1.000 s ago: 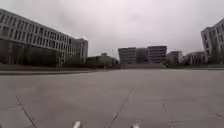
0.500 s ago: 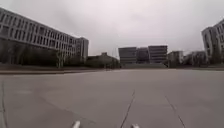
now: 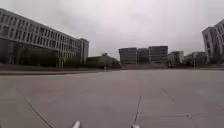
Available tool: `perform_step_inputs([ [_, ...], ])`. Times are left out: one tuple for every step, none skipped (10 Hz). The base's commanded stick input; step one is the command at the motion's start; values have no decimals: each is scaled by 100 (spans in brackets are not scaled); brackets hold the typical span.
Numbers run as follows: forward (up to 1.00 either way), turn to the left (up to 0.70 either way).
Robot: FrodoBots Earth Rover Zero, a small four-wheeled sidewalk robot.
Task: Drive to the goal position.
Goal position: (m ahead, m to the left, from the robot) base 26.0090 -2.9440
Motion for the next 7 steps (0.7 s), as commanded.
perform_step_inputs([
  [70, 0],
  [70, 0],
  [70, 0],
  [70, 0],
  [70, 0],
  [70, 0],
  [70, 0],
])
